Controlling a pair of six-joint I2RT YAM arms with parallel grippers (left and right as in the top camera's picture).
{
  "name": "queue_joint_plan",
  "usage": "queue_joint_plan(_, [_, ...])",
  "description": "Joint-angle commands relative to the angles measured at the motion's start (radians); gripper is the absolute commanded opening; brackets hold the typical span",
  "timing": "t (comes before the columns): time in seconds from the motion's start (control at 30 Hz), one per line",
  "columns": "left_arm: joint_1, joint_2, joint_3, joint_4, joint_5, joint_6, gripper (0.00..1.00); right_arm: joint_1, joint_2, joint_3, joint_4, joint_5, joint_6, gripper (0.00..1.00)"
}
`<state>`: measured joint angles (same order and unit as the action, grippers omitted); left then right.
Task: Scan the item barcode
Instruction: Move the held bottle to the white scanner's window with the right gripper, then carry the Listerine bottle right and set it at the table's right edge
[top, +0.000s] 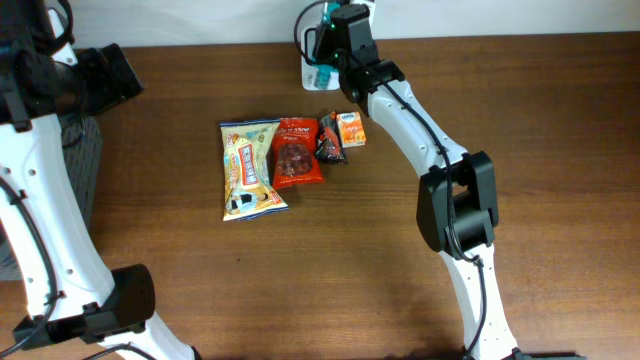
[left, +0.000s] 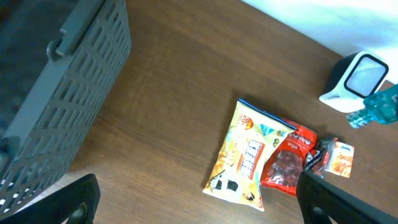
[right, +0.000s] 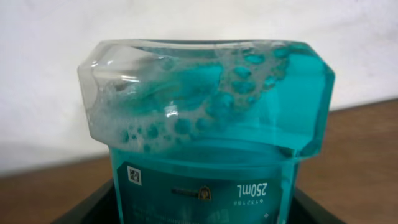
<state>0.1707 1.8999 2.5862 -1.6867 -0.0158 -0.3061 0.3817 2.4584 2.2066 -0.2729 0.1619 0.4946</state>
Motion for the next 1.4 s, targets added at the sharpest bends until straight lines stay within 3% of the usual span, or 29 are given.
queue_joint_plan(0.0, [0.002,-0.004,0.001,-0.001,-0.007,0.008,0.99,0.0,0.001,0.026,-0.014,0.031,-0.072,0.57])
queue_joint_plan(0.53, [0.002,-0.004,0.001,-0.002,-0.007,0.008,0.99,0.03,0.035,0.027,-0.022,-0.011,-0.068,0.57])
queue_joint_plan(0.7, [0.002,-0.004,0.0,-0.001,-0.007,0.009,0.99,-0.014,-0.006,0.187,-0.119,0.037,-0.068,0.58])
queue_joint_plan(0.87, [0.002,-0.004,0.001,-0.001,-0.007,0.009,0.99,-0.245,-0.006,0.486,-0.561,0.037,-0.055,0.58])
queue_joint_plan(1.07, [0.002,-0.004,0.001,-0.001,-0.007,0.008,0.99,-0.677,0.002,0.501,-0.93,0.031,0.023,0.56])
queue_joint_plan(1.23, [0.002,-0.004,0.0,-0.001,-0.007,0.009,0.99,-0.963,0.002,0.387,-0.983,0.031,0.015,0.56])
queue_joint_plan(1.37, [0.002,-0.004,0.001,-0.001,-0.007,0.008,0.99,-1.13,0.003,0.147,-0.836,0.029,0.015,0.6])
